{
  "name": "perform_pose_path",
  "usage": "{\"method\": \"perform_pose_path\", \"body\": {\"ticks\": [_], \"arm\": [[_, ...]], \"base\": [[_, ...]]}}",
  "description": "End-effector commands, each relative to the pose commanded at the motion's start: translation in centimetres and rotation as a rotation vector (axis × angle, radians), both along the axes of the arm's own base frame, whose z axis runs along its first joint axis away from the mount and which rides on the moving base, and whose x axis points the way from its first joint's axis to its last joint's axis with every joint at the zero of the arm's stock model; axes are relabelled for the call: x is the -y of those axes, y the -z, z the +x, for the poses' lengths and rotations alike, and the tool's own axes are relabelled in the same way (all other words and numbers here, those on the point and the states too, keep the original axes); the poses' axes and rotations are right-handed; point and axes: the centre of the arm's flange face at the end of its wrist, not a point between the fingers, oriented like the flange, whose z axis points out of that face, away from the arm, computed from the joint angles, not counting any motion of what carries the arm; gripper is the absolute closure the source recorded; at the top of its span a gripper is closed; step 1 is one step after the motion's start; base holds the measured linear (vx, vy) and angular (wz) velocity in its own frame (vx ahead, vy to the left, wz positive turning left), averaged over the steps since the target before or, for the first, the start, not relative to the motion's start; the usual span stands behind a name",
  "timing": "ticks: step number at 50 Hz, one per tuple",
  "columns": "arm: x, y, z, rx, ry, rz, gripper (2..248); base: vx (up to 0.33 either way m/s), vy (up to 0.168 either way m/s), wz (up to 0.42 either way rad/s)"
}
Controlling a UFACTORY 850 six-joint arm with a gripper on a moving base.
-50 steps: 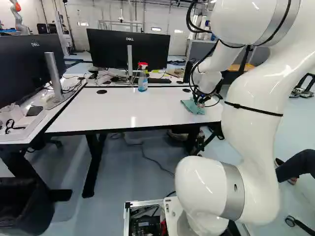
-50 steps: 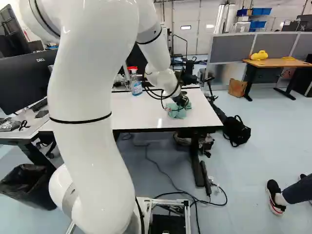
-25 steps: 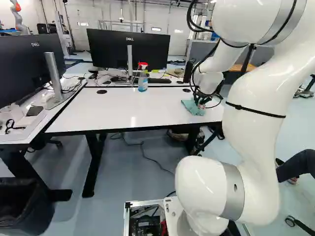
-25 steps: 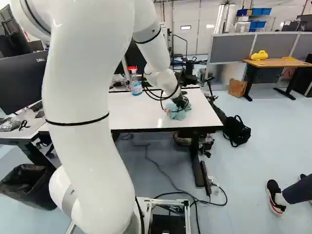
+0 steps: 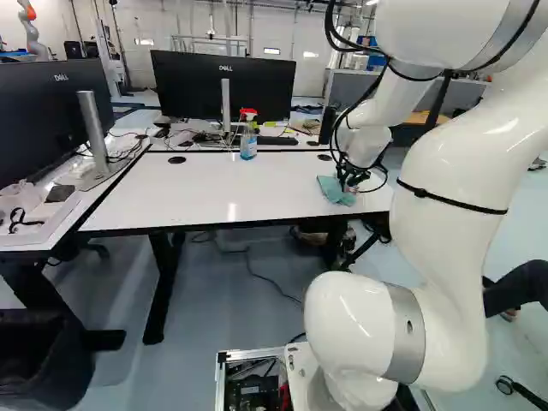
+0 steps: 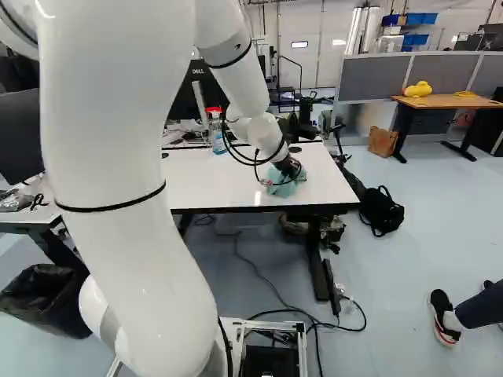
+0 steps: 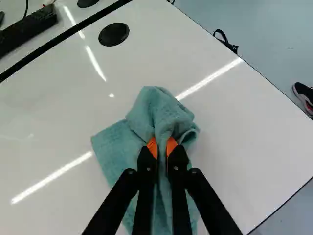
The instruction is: Clean the table with the green towel
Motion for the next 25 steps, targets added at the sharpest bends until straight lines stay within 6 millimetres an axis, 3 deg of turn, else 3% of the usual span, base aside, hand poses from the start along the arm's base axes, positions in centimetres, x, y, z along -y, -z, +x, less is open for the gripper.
{"method": "perform_pose_path", "body": {"ticks": [25], "arm": [[-3.3,0.1,2.9,0.006,-0.078,-0.002,210]], "base": [[0.0,0.0,0.0]]}}
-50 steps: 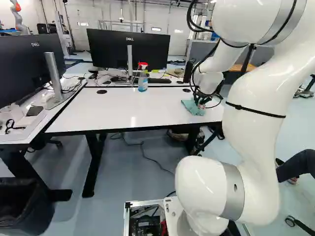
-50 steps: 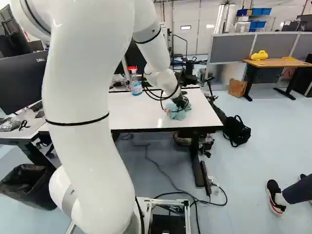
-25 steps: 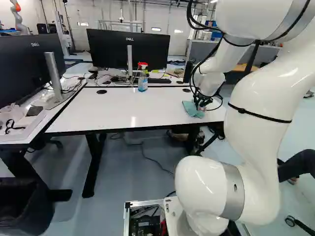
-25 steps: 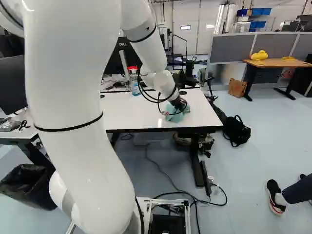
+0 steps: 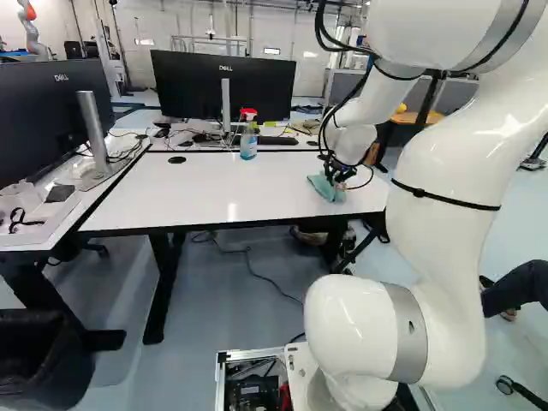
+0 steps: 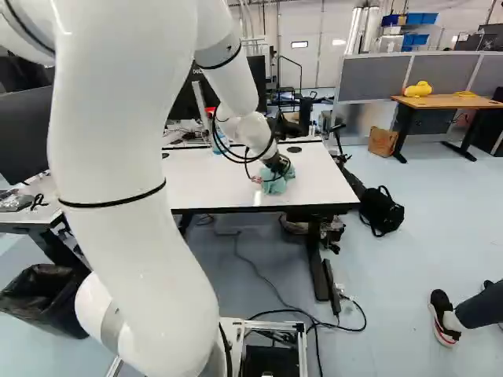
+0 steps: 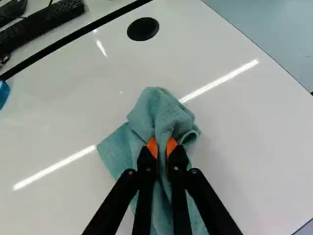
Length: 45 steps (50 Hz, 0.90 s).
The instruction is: Clean the table with the green towel
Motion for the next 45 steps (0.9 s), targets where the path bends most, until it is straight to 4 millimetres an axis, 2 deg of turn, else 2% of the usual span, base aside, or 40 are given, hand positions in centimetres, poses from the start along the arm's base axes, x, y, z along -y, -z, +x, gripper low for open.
{"method": "perform_pose_path", "body": {"ticks": [19,32,45], "arm": [[0.3,0.2,3.6,0.016,-0.013,-0.005,210],[1.5,0.3,5.8,0.03,-0.004,-0.009,210],[3.5,0.4,6.3,0.036,0.027,-0.011,210]], "base": [[0.0,0.0,0.0],[0.0,0.0,0.0],[0.0,0.0,0.0]]}}
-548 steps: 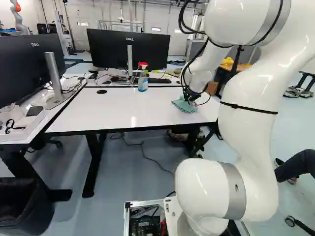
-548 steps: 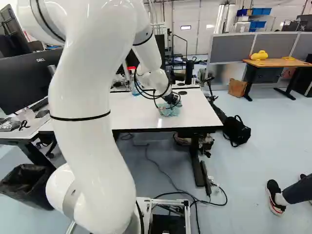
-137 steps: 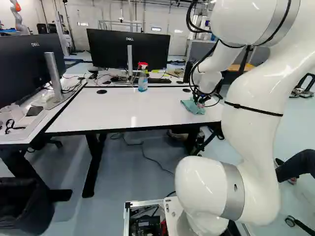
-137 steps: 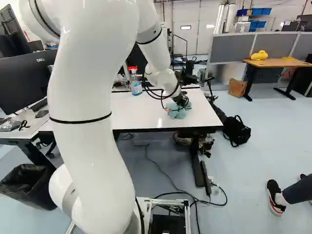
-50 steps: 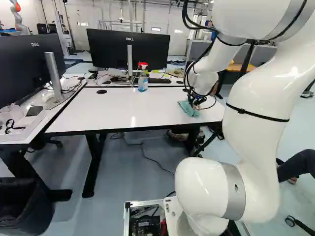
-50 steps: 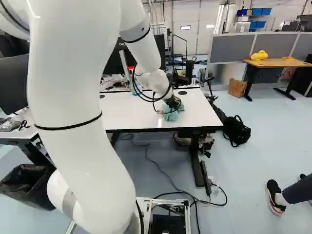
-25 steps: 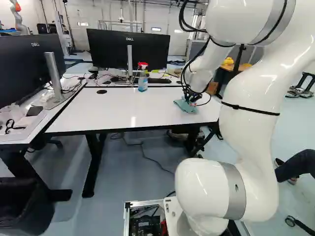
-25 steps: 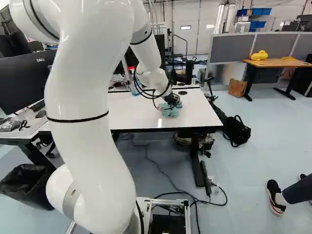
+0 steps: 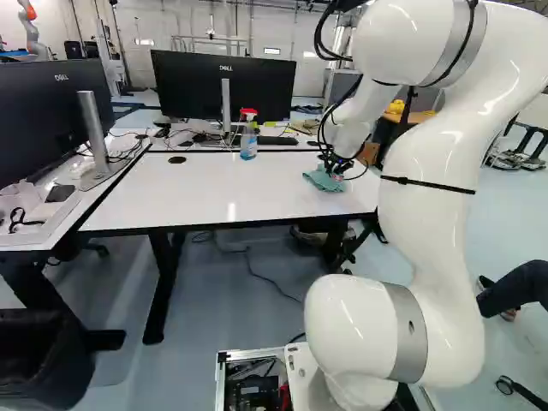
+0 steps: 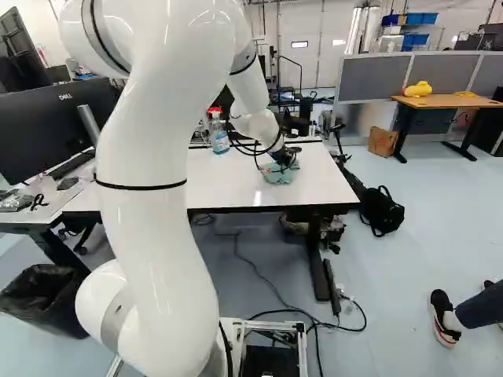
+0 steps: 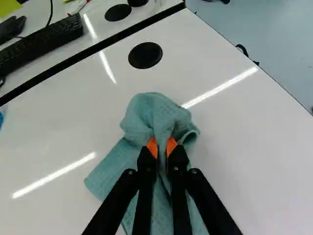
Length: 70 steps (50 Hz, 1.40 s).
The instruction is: Clean the table with the green towel
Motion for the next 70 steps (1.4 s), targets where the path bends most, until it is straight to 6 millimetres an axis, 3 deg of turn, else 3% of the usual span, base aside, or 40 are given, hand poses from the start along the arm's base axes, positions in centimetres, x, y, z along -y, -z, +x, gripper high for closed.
{"method": "perform_pose_path", "body": {"ticks": [18,33,55,70], "arm": [[2.9,0.0,-1.6,-0.003,0.055,0.001,210],[3.3,-0.2,-4.2,-0.016,0.079,0.006,210],[1.6,-0.4,-8.1,-0.035,0.077,0.013,210],[-0.7,-0.4,-8.5,-0.041,0.038,0.014,210]], "base": [[0.0,0.0,0.0],[0.0,0.0,0.0],[0.0,0.0,0.0],[0.0,0.0,0.0]]}}
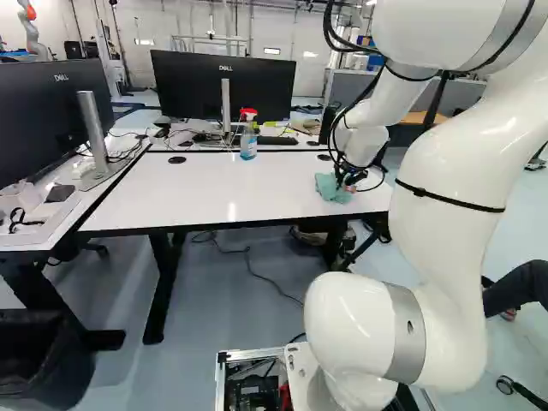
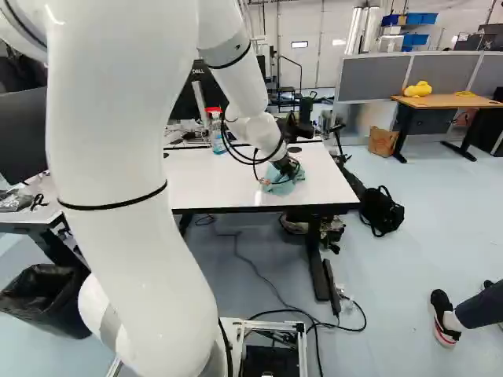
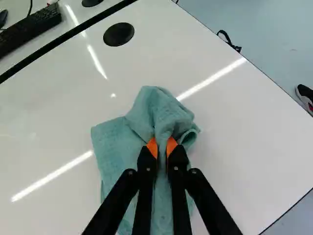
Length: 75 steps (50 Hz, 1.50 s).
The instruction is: Clean the table with the green towel
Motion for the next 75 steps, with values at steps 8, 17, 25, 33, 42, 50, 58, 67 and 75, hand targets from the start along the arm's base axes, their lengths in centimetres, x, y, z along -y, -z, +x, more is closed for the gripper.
{"method": "perform_pose_path", "body": {"ticks": [8,17,25,33,42,50,58,67,75], "arm": [[-0.3,-0.1,0.0,0.001,-0.005,0.0,210],[-0.4,-0.9,-0.3,0.015,-0.006,-0.005,210],[-1.1,-1.8,-0.4,0.031,-0.018,-0.011,210],[-2.3,-2.4,-0.4,0.042,-0.04,-0.014,210],[-3.8,-2.4,-0.7,0.04,-0.068,-0.013,210],[-5.2,-2.4,-1.2,0.038,-0.091,-0.012,210],[-6.5,-2.4,-2.1,0.036,-0.113,-0.011,210],[-7.9,-2.4,-3.3,0.034,-0.136,-0.01,210],[-9.0,-2.4,-4.4,0.032,-0.156,-0.009,210]], "base": [[0.0,0.0,0.0],[0.0,0.0,0.0],[0.0,0.0,0.0],[0.0,0.0,0.0],[0.0,0.0,0.0],[0.0,0.0,0.0],[0.0,0.0,0.0],[0.0,0.0,0.0],[0.0,0.0,0.0]]}}
